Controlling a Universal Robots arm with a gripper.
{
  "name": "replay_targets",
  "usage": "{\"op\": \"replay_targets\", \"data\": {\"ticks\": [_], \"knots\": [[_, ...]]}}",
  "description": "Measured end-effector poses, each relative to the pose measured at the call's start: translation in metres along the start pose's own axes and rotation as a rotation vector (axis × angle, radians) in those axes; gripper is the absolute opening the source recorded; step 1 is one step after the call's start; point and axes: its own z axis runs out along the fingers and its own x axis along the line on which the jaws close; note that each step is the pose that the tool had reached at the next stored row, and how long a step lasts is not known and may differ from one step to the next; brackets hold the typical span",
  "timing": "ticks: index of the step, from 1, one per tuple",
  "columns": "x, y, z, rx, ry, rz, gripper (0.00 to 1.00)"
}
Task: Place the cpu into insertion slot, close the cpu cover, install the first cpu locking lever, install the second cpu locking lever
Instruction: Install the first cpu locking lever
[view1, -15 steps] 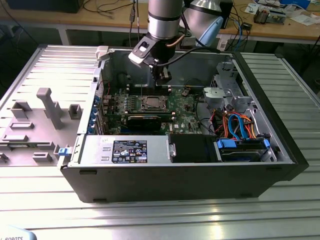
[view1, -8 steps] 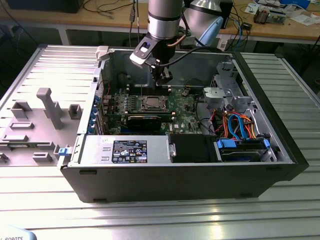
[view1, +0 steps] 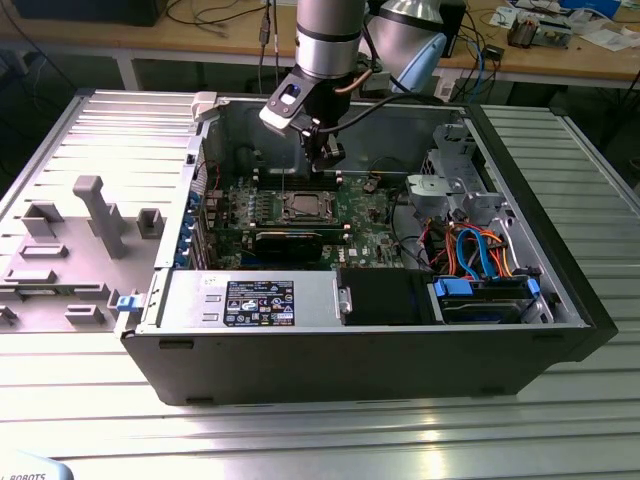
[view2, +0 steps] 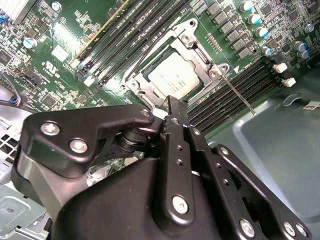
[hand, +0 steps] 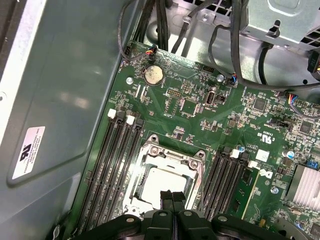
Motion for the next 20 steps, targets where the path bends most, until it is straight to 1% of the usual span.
{"op": "replay_targets", "data": {"ticks": [3,4,5,6,11,13,15,20], "knots": [[0.0000,0.0000,0.0000,0.0000,0.0000,-0.003,0.11],[-0.0001,0.0000,0.0000,-0.0002,-0.0002,-0.013,0.11],[-0.0001,0.0000,0.0000,-0.0003,-0.0004,-0.024,0.11],[-0.0001,0.0000,0.0000,-0.0005,-0.0007,-0.045,0.11],[-0.0002,-0.0001,0.0000,-0.0011,-0.0021,-0.124,0.11],[-0.0002,-0.0001,0.0000,-0.0013,-0.0024,-0.145,0.11],[-0.0002,-0.0001,0.0000,-0.0014,-0.0025,-0.153,0.11],[-0.0002,-0.0001,0.0000,-0.0014,-0.0026,-0.154,0.11]]}}
